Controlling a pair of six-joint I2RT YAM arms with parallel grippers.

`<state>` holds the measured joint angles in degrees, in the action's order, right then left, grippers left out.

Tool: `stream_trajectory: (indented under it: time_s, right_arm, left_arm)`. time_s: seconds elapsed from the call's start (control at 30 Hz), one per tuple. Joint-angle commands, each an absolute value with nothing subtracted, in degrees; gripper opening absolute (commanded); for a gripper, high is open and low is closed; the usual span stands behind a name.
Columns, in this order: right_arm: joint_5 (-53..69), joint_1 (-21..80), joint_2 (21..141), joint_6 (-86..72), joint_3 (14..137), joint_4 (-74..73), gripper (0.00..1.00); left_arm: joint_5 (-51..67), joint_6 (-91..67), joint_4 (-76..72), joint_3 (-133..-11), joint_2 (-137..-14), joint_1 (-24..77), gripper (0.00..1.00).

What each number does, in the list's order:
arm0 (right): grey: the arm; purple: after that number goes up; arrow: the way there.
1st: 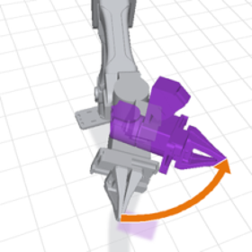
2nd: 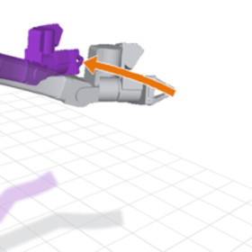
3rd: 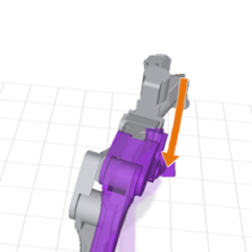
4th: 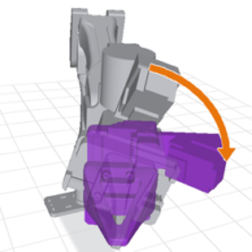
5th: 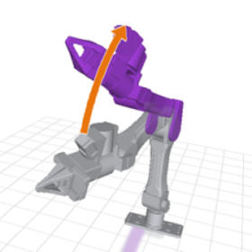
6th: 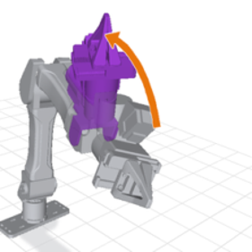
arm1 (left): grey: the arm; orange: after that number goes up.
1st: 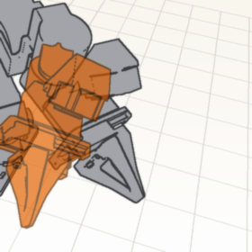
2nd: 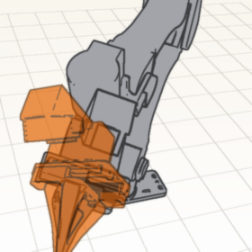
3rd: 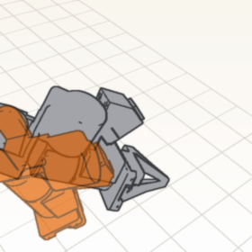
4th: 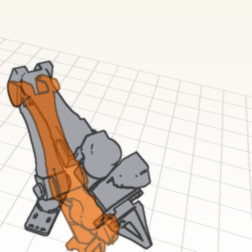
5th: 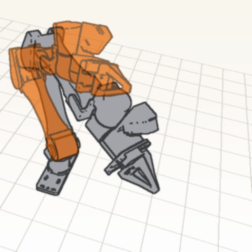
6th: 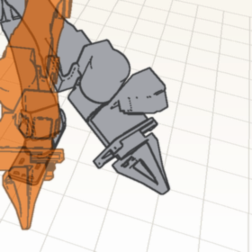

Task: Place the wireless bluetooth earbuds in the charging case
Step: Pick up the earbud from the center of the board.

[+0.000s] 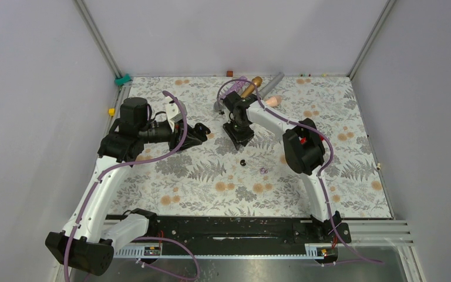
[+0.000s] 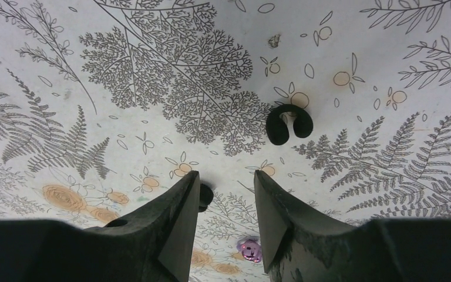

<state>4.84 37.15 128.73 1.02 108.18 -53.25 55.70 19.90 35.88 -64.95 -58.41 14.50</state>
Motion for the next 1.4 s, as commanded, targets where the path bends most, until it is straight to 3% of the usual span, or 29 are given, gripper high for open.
stream_trajectory:
  time_s: [0.0, 1.37]
  right_arm:
    - [8.14, 37.0, 128.46, -0.83, 109.22, -53.13, 0.47]
    - [-5.12, 37.0, 131.08, -0.28, 113.72, -53.63, 0.47]
  left_arm:
    - [57.54, 20.3, 32.92, -64.8, -57.21, 14.14, 0.0]
    - [57.72, 20.14, 32.53, -64.72, -57.41, 14.13, 0.0]
